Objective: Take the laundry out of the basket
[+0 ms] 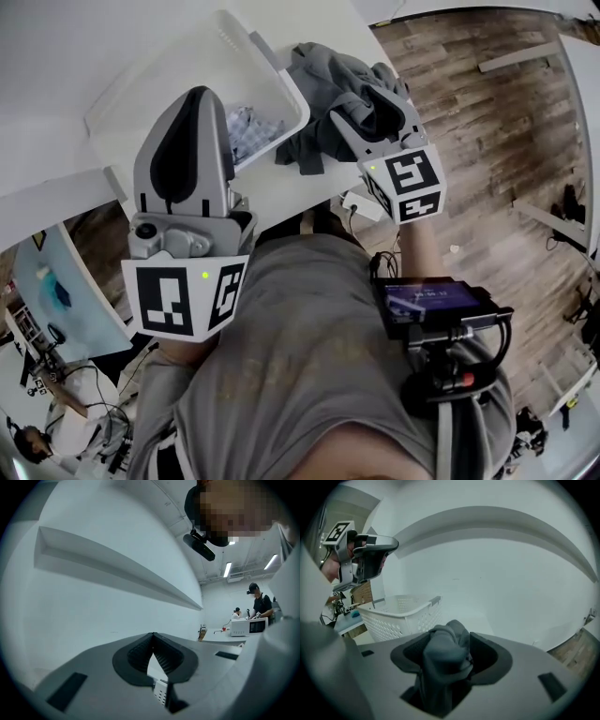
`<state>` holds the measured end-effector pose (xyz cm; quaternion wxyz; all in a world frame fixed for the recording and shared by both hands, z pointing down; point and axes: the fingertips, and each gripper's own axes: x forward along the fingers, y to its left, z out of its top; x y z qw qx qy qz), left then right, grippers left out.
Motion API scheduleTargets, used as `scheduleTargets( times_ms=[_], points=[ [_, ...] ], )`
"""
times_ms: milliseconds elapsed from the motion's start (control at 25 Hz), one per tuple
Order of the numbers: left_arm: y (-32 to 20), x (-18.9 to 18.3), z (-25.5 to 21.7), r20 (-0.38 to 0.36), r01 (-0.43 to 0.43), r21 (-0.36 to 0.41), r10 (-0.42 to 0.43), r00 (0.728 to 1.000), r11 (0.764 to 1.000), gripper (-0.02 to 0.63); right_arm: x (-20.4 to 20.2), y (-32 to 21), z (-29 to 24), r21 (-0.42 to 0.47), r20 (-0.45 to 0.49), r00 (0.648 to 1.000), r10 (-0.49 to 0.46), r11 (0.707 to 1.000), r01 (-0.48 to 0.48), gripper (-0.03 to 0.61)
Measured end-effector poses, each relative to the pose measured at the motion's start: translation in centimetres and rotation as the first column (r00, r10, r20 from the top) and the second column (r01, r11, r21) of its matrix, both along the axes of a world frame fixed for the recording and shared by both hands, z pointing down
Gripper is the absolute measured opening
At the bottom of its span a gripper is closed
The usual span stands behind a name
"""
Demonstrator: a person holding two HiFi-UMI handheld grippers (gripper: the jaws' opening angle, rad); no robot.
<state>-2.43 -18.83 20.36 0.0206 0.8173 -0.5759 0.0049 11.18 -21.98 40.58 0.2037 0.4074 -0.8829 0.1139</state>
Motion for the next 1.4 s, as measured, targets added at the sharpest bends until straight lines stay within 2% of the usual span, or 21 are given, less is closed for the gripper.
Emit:
scheduleTargets(
  times_ms=[160,360,520,680,800,840,960,1120,1240,1400],
  points=[
    [-0.4,-0.5,0.0,-0.03,0.006,0.025,-0.005,1.0,1.0,0.008,-0.2,-0.2,-3.2,0.076,-0.011,0.999,-0.03,0.997,0.031,0.276],
    [-0.4,-1.4,-0.9,-0.075,0.029,0.075,-0.023,0.997,0.997,0.008,-0.4,-1.0,-9.7,0.203,0.064,0.996,-0.054,0.978,0.04,0.265],
    [0.7,-3.6,-2.3,-0.094,0.086,0.113,-0.075,0.993,0.99,0.008,-3.2,-0.7,-14.8,0.315,0.07,0.988,-0.139,0.943,0.11,0.245],
    [2.2,-7.4,-4.2,-0.105,0.189,0.15,-0.175,0.979,0.97,0.008,-7.6,-0.5,-18.6,0.396,0.075,0.962,-0.263,0.893,0.214,0.166],
    [3.6,-11.0,-4.8,-0.114,0.284,0.163,-0.268,0.957,0.945,0.008,-11.8,-0.2,-19.4,0.403,0.077,0.924,-0.376,0.859,0.316,0.045],
    [4.0,-12.1,-5.0,-0.115,0.304,0.165,-0.288,0.951,0.938,0.008,-13.1,0.1,-19.4,0.4,0.078,0.91,-0.406,0.849,0.345,0.025],
    [5.1,-14.9,-5.2,-0.117,0.355,0.168,-0.338,0.934,0.92,0.008,-17.0,0.9,-19.2,0.396,0.063,0.875,-0.479,0.817,0.419,0.015],
    [5.7,-19.7,-3.9,-0.134,0.442,0.145,-0.425,0.895,0.885,0.008,-23.0,1.1,-17.2,0.354,0.036,0.812,-0.583,0.767,0.535,0.015],
    [5.4,-22.1,-2.8,-0.144,0.469,0.128,-0.451,0.881,0.874,0.008,-26.0,1.1,-15.2,0.309,0.017,0.77,-0.637,0.736,0.602,0.015],
    [6.0,-23.2,-3.1,-0.146,0.489,0.119,-0.472,0.87,0.864,0.008,-27.9,2.6,-13.9,0.26,-0.009,0.706,-0.708,0.68,0.685,0.017]
  ],
)
